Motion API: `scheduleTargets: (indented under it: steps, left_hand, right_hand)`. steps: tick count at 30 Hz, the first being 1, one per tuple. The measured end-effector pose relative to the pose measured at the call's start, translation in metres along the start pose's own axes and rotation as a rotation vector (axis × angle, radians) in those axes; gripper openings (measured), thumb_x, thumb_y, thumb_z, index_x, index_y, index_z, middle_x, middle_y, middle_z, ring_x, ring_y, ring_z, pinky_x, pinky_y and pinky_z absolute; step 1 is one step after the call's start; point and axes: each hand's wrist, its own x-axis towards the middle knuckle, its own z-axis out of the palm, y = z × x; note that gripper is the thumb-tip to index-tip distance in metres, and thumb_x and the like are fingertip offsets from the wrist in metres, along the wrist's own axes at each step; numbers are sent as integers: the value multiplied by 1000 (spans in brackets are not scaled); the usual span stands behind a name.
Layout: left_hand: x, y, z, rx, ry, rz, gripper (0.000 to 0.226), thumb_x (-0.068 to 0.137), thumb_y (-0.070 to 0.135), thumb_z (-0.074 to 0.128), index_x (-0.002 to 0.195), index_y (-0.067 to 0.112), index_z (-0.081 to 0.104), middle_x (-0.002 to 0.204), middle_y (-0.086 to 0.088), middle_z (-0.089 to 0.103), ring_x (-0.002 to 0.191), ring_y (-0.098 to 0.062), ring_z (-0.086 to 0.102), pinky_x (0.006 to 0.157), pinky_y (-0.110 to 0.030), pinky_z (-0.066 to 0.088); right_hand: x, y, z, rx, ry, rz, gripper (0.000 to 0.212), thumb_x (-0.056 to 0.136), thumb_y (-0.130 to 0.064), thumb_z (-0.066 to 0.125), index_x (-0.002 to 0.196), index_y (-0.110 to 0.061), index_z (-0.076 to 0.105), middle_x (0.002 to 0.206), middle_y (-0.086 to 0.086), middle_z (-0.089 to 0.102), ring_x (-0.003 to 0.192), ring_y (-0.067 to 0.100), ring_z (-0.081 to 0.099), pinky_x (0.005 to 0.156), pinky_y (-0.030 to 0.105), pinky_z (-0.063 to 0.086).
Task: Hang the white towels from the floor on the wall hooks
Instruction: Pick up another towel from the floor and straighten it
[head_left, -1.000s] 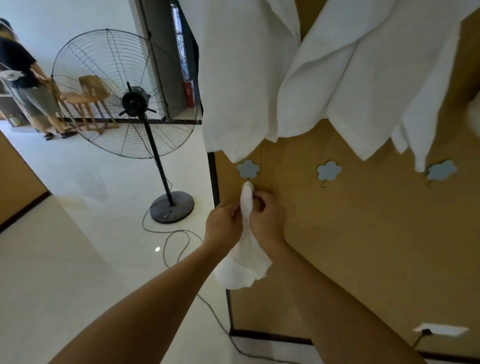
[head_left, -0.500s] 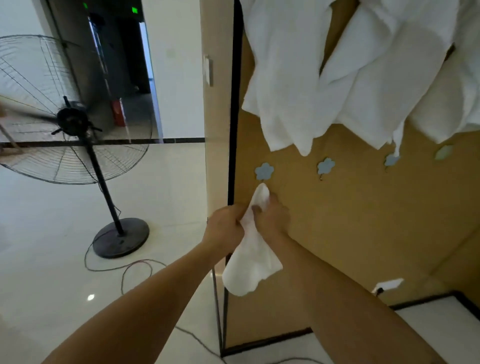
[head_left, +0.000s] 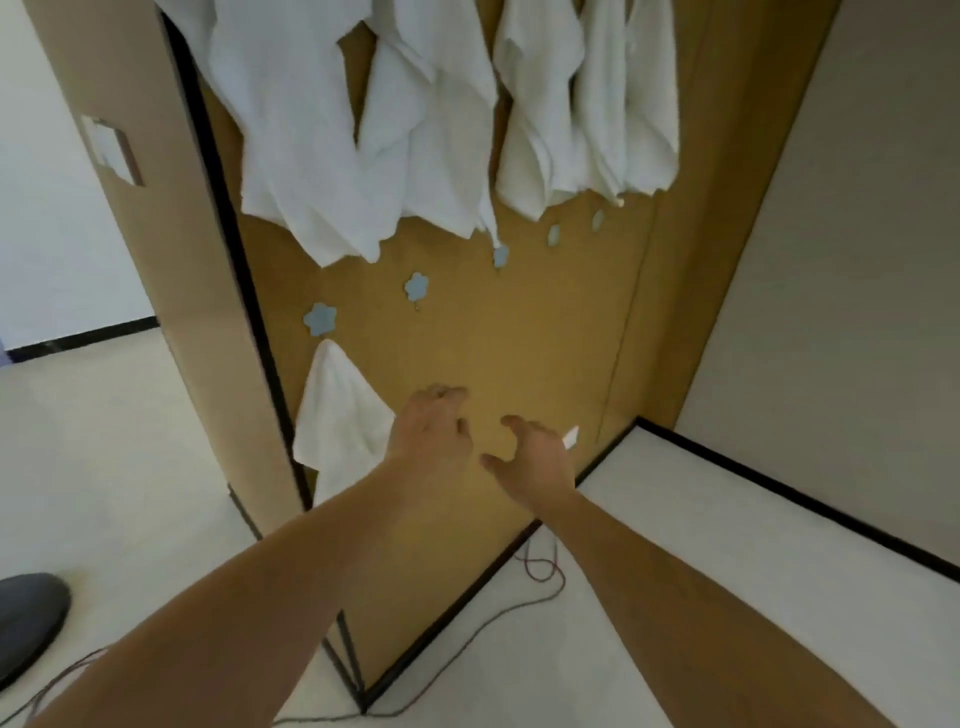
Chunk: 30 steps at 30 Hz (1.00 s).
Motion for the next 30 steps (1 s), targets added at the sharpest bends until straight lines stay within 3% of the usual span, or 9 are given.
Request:
scheduleTargets:
  steps: [4,7,11,15,30]
  left_hand:
    - [-19,105,43,-67,-105,173,39,90,15,51,128,13,59,125,-8,59,109,-25,54,87,-36,49]
    - [-52,191,85,-142,-228,319,31,90,14,49,117,6,62,115,-10,62,100,-24,55,81,-37,50]
    - [-117,322,143,-223,-388,463,43,94,20,51,137,14,52,138,-7,50,121,-24,48,100,-38,44]
    - [-196,455,188,-236,-498,604,46,95,27,51,141,22,48,142,-3,47,126,-24,45,107,-37,40]
    - [-489,821,307,-237,-911,1267,47,95,33,53,141,25,46,143,-2,47,128,-24,45,104,-41,42]
  right_hand:
    - [-63,93,-72,-66,112,153,62,83,-54,64,138,-28,51,120,1,64,114,27,55,90,38,51]
    - [-132,173,-127,-114,182,280,64,84,-55,64,140,-27,49,127,3,60,117,28,52,94,39,48]
    - [-251,276,-196,-136,280,508,65,83,-55,64,140,-28,47,131,2,59,118,26,52,94,40,48]
    - [-383,359,-252,-143,349,741,64,84,-54,65,140,-29,47,133,1,57,119,26,52,97,42,48]
    - [-768,533,-355,-16,635,1524,61,87,-51,61,142,-29,45,137,2,54,126,27,46,102,40,40]
